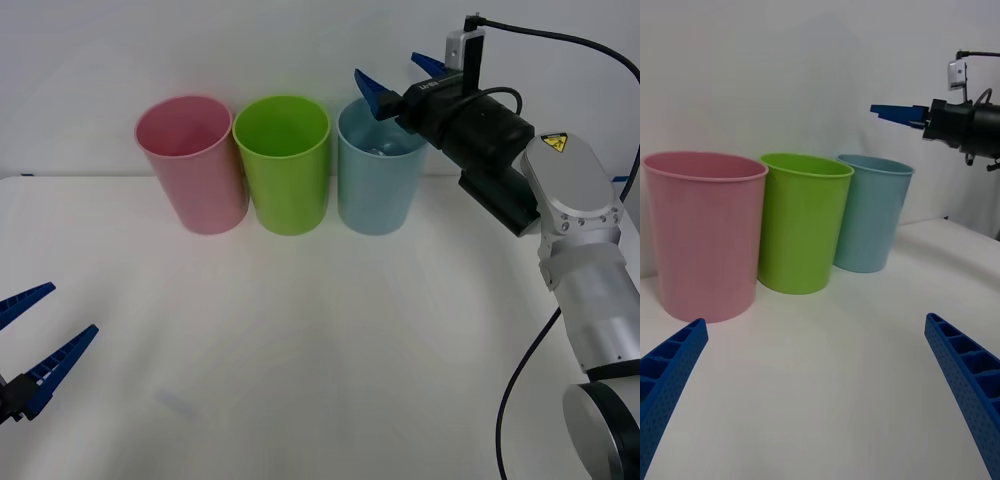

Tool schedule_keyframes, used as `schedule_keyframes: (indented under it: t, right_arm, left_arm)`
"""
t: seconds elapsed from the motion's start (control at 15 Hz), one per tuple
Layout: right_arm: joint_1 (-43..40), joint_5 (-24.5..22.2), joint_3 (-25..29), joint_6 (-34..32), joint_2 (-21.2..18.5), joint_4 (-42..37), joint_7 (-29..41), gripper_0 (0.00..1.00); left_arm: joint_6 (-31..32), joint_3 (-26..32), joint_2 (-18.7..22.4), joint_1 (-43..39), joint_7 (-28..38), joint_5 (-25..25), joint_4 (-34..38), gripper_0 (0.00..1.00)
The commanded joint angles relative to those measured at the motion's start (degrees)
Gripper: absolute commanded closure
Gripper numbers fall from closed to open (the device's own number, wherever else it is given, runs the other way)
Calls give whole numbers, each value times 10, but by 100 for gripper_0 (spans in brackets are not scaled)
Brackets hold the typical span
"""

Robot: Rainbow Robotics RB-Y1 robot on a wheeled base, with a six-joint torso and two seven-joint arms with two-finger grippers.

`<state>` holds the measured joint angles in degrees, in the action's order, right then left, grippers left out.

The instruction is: Grasp the object on the table and drop it into the matching bin: aluminum can to the light blue bin, PET bottle to the pink bin.

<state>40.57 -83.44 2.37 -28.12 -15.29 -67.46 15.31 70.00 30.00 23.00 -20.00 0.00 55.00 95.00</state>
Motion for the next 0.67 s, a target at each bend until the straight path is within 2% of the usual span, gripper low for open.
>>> schedule_keyframes:
  t: [0.07,0.33,0.67]
  right_arm:
    - [-34,5,-3,-3,-11,-47,3,0]
    - [-95,42,-25,-4,-47,-118,9,0]
    - [-211,90,-41,-4,-111,-234,11,0]
  left_arm:
    - [0,0,0,0,0,0,0,0]
    - [0,0,0,0,0,0,0,0]
    - [0,0,0,0,0,0,0,0]
